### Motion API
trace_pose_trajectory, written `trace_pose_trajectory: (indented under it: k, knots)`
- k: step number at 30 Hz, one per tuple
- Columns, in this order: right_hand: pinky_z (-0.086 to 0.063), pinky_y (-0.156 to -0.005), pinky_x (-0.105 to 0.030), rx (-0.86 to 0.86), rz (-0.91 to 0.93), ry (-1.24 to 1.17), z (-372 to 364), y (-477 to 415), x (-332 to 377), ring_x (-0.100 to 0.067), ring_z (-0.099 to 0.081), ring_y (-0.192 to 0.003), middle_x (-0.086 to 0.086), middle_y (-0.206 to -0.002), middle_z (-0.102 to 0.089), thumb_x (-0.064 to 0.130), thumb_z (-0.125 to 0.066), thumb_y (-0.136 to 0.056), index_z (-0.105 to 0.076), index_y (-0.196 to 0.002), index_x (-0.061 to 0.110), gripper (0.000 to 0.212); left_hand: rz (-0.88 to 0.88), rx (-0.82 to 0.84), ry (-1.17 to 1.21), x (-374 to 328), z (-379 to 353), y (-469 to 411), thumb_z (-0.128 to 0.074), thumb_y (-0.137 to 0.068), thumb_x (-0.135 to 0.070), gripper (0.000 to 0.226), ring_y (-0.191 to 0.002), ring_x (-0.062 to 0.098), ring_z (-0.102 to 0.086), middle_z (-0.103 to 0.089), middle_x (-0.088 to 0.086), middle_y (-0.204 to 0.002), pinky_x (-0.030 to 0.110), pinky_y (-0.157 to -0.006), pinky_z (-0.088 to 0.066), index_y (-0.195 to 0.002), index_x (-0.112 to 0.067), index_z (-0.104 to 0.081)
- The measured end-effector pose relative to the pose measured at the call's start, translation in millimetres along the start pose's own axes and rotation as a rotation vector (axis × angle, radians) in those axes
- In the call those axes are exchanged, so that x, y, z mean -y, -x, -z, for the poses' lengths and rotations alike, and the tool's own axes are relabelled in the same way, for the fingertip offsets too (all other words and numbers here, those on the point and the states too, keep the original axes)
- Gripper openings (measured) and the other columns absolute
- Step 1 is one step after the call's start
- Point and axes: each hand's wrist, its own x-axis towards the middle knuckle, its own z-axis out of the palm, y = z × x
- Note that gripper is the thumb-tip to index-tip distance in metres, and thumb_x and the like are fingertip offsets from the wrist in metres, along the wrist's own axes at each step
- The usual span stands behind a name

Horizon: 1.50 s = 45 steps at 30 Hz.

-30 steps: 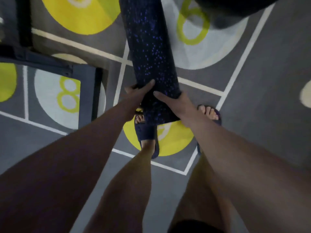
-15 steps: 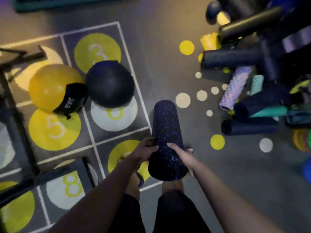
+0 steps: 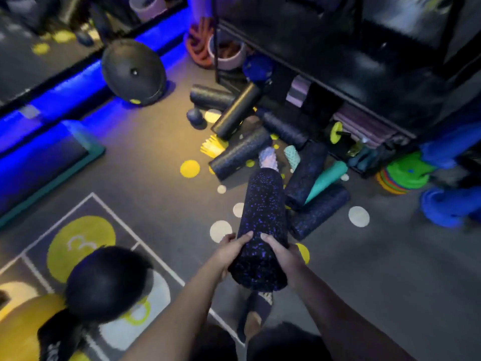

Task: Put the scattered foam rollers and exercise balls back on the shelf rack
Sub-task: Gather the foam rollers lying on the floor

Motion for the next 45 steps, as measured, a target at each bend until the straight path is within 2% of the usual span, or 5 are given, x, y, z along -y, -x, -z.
trace_pose_trajectory:
  k: [12,17,23,31,45]
  knots:
    - [-0.05,-0.096,-0.037,-0.105,0.118,-0.205,36.5,-63.7,175.3,-0.019,-0.068,-0.095,0.003,-0.109,-0.071,0.054,-0.089,-0.063,-0.064,-0.129,0.017,0.079,-0.168,0.172,-0.191,-195.0,-58.9,-63.3,-0.072,-0.091,-0.05,0.037,-0.082,0.005,-0.069,-0.075,-0.007,-0.106,0.019,-0.056,-0.051,-0.12,-0.028,-0.065]
    - [-0.055,-0.074,-0.026,-0.181,0.182,-0.177,34.5,-90.2,261.0,-0.018,-0.068,-0.089,-0.002,-0.114,-0.071,0.057,-0.079,-0.077,-0.068,-0.119,0.012,0.062,-0.256,0.175,-0.234,-291.1,-72.3,-100.7,-0.085,-0.07,-0.062,0.067,-0.091,0.012,-0.075,-0.077,-0.002,-0.115,0.028,-0.076,-0.058,-0.125,-0.029,-0.066]
    - [-0.039,-0.086,-0.028,-0.435,0.387,0.041,52.2,-105.4,328.3,-0.03,-0.062,-0.117,-0.009,-0.122,-0.069,0.052,-0.056,-0.098,-0.065,-0.132,0.023,0.045,-0.389,0.217,-0.268,-371.1,-95.2,-132.4,-0.083,-0.086,-0.023,0.028,-0.106,0.02,-0.07,-0.073,0.003,-0.116,0.04,-0.101,-0.055,-0.107,-0.032,-0.066]
    - [-0.039,-0.09,-0.023,-0.528,0.498,0.222,53.9,-115.9,350.8,-0.027,-0.056,-0.13,-0.008,-0.14,-0.062,0.018,-0.05,-0.105,-0.062,-0.138,0.014,0.035,-0.474,0.015,-0.273,-415.6,-90.7,-151.4,-0.067,-0.09,-0.014,0.031,-0.092,0.021,-0.066,-0.069,0.002,-0.103,0.026,-0.083,-0.053,-0.121,-0.013,-0.066]
    - [-0.048,-0.096,-0.03,-0.331,0.541,0.315,86.1,-151.4,375.2,-0.028,-0.065,-0.116,-0.007,-0.124,-0.071,0.022,-0.049,-0.103,-0.063,-0.132,0.021,0.032,-0.459,0.104,-0.159,-421.9,-109.5,-132.1,-0.059,-0.102,-0.006,0.018,-0.074,0.02,-0.067,-0.075,0.005,-0.086,0.027,-0.069,-0.057,-0.118,-0.007,-0.068]
